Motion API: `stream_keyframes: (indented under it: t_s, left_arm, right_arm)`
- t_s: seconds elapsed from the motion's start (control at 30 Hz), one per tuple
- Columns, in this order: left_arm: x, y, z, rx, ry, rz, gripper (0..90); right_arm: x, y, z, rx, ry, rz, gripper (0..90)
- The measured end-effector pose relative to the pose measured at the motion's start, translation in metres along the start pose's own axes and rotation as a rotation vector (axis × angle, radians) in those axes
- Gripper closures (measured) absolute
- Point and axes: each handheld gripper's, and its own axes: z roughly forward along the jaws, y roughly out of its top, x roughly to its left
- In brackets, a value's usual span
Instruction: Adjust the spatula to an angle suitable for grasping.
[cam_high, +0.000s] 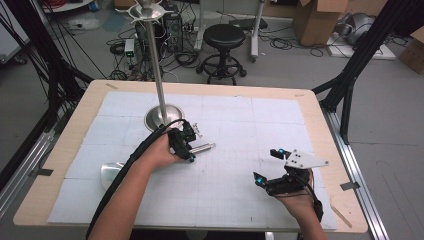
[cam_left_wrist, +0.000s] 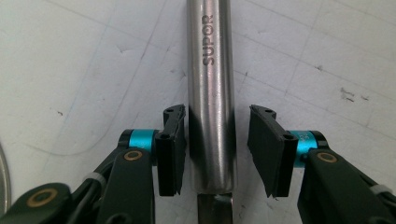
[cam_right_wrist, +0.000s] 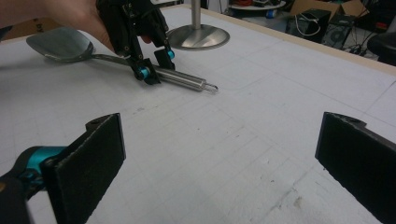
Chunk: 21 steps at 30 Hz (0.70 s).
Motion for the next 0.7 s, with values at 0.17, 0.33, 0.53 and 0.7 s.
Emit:
stream_keyframes:
  t_s: [0.17,0.33,0.53,0.7]
  left_arm:
    - [-0.0028,0.0040,0.0000,0.031,0.021,-0.019,68.1]
    - [-0.0035,0.0047,0.0003,0.036,0.026,-0.018,68.3]
    - [-0.0037,0.0049,0.0002,0.038,0.026,-0.011,68.6]
    - [-0.0044,0.0077,0.0003,0.060,0.032,-0.015,68.9]
  right_arm:
    - [-0.0004,-0.0019,0.0007,0.014,-0.001,0.000,0.3]
    - [-0.0012,-0.0023,-0.0008,0.007,-0.003,0.005,0.3]
    - [-0.0009,-0.0028,-0.0014,0.010,-0.003,0.007,0.3]
    - [-0.0018,-0.0035,-0.0020,0.010,-0.006,0.006,0.3]
